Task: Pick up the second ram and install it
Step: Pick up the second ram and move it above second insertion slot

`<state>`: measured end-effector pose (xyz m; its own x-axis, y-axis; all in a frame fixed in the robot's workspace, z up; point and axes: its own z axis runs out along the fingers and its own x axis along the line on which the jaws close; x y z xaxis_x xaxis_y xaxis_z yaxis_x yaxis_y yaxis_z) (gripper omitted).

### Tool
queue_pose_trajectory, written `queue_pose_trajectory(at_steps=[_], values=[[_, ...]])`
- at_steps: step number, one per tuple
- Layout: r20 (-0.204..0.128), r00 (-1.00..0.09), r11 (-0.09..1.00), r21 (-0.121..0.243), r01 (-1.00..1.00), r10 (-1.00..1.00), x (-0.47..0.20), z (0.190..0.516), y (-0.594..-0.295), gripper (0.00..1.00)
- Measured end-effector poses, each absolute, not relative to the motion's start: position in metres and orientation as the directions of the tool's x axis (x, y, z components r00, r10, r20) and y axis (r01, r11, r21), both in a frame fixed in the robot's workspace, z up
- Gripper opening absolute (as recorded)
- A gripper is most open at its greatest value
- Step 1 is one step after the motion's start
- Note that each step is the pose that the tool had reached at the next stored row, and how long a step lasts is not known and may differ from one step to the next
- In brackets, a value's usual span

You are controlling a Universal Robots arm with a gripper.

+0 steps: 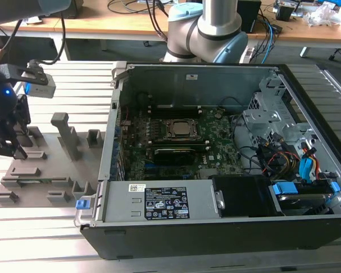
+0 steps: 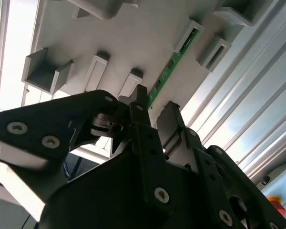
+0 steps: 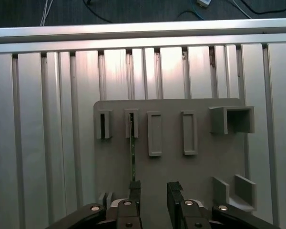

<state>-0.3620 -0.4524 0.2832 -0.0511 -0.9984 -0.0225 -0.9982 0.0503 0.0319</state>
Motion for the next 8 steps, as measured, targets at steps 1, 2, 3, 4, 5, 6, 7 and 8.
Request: queue_pose_trajectory(at_steps=[1,2,3,4,5,6,7,8], values=[[-0.023,-0.051,0.05,0.032,-0.998,-0.998,-0.362,0.281,-0.455,0.36],[-0.023,-0.051,0.05,0.032,-0.998,-0.998,-0.362,0.279,-0.456,0.36],[-0.023,-0.051,0.05,0.032,-0.998,-0.998,-0.362,0.277,-0.456,0.36],[-0.023,-0.051,0.05,0.032,-0.998,-0.998,-0.362,0.276,-0.456,0.36],[-0.023,-0.051,0.05,0.032,-0.998,-0.998,-0.361,0.275,-0.456,0.36],[-0.023,-0.051,0.05,0.032,-0.998,-0.998,-0.359,0.273,-0.456,0.36],[-0.022,-0.051,0.05,0.032,-0.998,-0.998,-0.355,0.27,-0.456,0.36],[-0.022,-0.05,0.05,0.032,-0.998,-0.998,-0.352,0.268,-0.456,0.36]])
